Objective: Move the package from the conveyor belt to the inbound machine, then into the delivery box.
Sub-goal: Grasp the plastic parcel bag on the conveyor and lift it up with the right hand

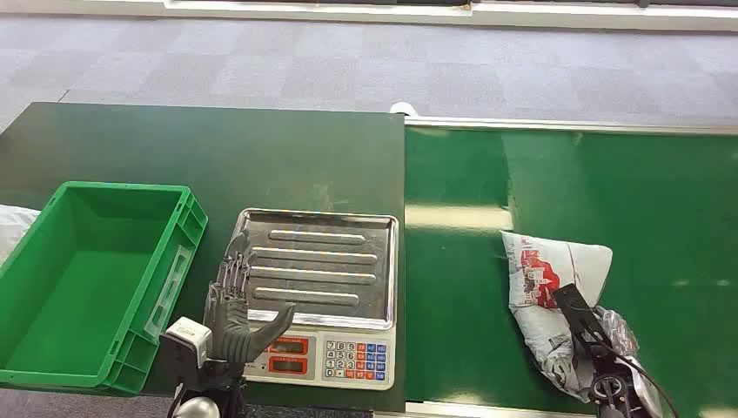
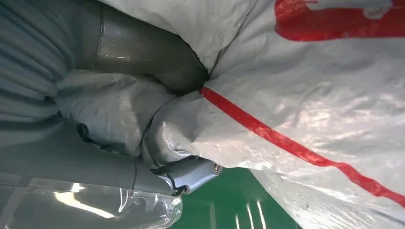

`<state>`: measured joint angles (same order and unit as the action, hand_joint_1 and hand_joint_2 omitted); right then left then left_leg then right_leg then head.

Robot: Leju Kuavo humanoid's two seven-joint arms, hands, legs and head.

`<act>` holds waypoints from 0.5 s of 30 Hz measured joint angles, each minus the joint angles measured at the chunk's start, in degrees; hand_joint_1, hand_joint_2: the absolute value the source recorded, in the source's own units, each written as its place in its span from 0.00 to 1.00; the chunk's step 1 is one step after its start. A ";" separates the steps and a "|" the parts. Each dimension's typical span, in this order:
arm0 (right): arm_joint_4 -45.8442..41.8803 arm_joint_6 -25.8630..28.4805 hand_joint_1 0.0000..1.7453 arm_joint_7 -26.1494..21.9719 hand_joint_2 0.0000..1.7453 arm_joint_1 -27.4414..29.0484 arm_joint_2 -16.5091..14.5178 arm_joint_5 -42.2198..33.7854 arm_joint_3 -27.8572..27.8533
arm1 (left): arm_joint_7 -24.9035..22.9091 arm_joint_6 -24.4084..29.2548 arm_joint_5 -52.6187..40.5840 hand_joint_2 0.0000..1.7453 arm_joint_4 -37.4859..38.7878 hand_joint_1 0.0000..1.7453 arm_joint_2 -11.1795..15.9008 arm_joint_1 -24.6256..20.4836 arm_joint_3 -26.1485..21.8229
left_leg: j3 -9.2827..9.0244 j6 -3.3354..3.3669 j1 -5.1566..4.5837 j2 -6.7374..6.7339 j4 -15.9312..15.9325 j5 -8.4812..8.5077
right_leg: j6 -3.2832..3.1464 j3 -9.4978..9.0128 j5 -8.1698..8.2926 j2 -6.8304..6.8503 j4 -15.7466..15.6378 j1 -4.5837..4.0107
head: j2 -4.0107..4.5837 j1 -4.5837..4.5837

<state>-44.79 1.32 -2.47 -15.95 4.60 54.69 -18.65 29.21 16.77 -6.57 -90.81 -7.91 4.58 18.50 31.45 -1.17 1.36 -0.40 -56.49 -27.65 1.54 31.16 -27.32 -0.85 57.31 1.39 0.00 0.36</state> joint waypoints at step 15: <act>-32.35 7.50 1.00 -4.63 1.00 9.03 -6.69 -6.04 6.49 | 0.32 0.68 -1.40 1.00 -4.76 0.00 -0.32 3.68 -1.28 | 0.77 0.01 -0.07 0.33 0.00 0.07 | 0.00 0.73 -0.01 0.29 0.03 0.07 | 0.00 0.02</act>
<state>-77.14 8.82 -7.10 -6.92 -2.09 48.65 -12.16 29.53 17.45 -7.97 -95.56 -8.23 8.27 17.22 32.22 -1.16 1.29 -0.07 -56.49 -27.58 1.55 31.89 -27.33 -0.56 57.34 1.46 0.00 0.38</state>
